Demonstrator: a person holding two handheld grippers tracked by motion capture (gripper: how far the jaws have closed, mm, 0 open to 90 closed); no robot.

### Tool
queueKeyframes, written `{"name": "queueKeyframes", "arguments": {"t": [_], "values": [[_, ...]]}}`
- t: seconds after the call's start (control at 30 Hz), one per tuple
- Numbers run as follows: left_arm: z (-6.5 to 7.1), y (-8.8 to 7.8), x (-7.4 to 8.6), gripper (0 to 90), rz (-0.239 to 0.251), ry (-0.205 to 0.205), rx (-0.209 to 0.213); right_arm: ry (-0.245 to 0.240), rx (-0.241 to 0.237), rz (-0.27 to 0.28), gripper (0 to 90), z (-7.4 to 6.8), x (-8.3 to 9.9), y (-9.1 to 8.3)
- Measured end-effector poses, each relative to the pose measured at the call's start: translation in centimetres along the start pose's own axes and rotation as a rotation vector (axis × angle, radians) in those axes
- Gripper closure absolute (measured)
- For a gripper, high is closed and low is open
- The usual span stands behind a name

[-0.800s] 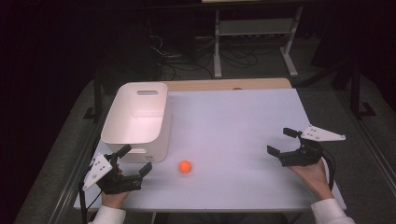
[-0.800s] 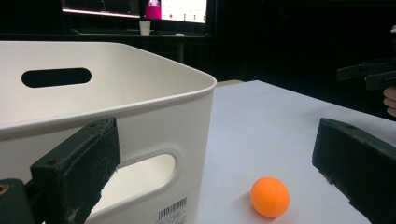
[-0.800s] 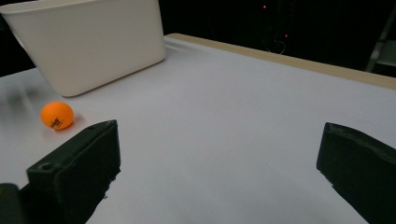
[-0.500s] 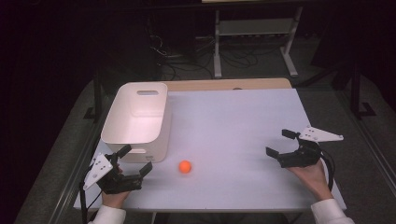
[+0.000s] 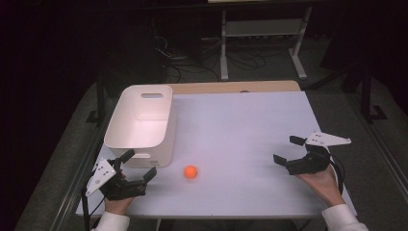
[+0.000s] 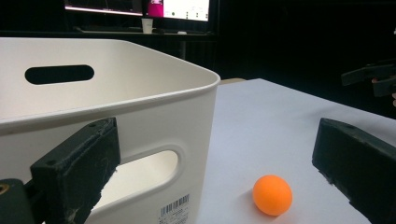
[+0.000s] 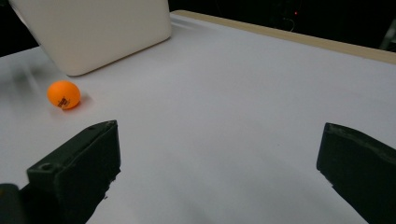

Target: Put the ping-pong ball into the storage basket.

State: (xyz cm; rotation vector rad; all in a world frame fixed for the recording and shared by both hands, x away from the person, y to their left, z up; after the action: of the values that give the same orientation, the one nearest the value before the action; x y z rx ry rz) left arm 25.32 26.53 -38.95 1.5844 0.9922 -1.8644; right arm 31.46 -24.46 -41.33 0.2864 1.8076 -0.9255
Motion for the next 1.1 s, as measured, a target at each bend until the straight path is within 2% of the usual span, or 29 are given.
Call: {"name": "queueKeyframes", "arguments": {"t": [0.1, 0.53, 1.1], "values": [[-0.1, 0.0, 0.0, 0.4, 0.0, 0.008, 0.003, -0.004, -0.007, -0.015, 0.0, 0.0, -0.5, 0.1], [0.0, -0.1, -0.1, 0.4, 0.006, -0.004, 0.003, -0.044, -0.047, -0.07, 0.0, -0.8, -2.4, 1.0], [0.1, -0.1, -0.1, 0.4, 0.014, -0.007, 0.004, -0.091, -0.107, -0.121, 0.0, -2.4, -4.4, 2.4]]}}
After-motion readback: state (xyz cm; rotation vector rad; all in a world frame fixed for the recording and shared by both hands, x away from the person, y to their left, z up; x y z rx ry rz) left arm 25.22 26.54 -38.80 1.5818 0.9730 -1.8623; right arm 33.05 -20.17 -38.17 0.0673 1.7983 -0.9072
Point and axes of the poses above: each handheld gripper's, and its own axes: y roughly forward along the jaws, x roughly out of its underside, z roughly to its right, the point moved 3 cm from there along y, roughly forward along the jaws, and after that the axes turned 3 degrees about -z, right-handed, at the moved point
